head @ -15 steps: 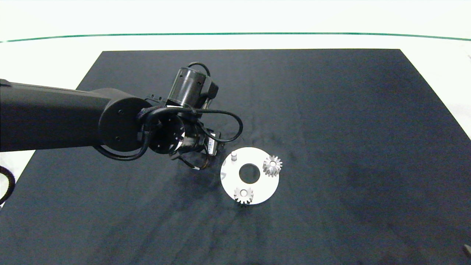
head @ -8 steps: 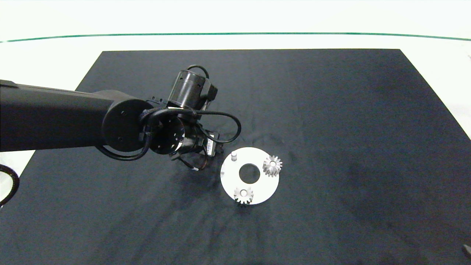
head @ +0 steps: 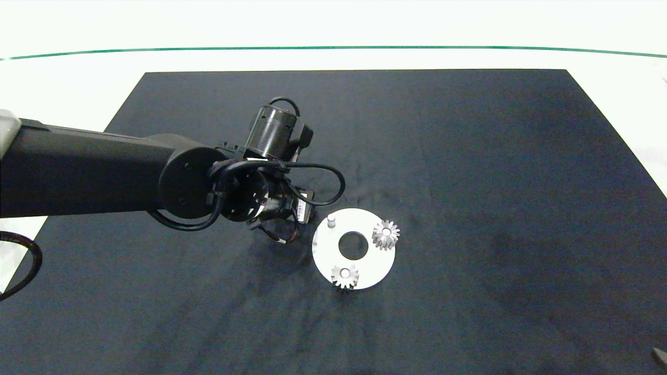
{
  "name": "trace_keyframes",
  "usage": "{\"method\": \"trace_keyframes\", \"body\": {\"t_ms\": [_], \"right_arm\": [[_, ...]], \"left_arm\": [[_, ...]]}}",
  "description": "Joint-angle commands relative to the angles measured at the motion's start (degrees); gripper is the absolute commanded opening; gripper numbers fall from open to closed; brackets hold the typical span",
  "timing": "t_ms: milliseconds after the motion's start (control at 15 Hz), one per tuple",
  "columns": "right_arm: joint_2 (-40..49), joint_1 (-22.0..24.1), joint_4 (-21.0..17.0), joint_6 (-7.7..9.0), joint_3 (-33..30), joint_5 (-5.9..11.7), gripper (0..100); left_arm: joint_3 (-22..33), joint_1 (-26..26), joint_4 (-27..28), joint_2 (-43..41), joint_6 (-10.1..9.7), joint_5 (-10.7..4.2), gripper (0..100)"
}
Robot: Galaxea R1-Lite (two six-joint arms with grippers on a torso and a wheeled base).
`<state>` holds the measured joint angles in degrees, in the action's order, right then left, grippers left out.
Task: Install three planetary gears onto the carrier pins
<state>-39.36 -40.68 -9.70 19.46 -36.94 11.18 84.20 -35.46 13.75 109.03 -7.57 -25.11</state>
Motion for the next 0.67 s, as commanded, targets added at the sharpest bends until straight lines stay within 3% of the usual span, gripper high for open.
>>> {"method": "trace_keyframes", "body": {"t_ms": [67, 667], "right_arm": [[-0.2, -0.1, -0.1, 0.14, 0.1, 0.07, 100], [-0.2, -0.1, 0.0, 0.14, 0.1, -0.02, 100]], "left_arm": [[-0.4, 0.0, -1.1, 0.0, 0.01, -0.02, 77], [-1.9, 0.0, -1.4, 0.0, 0.01, -0.11, 59]]}}
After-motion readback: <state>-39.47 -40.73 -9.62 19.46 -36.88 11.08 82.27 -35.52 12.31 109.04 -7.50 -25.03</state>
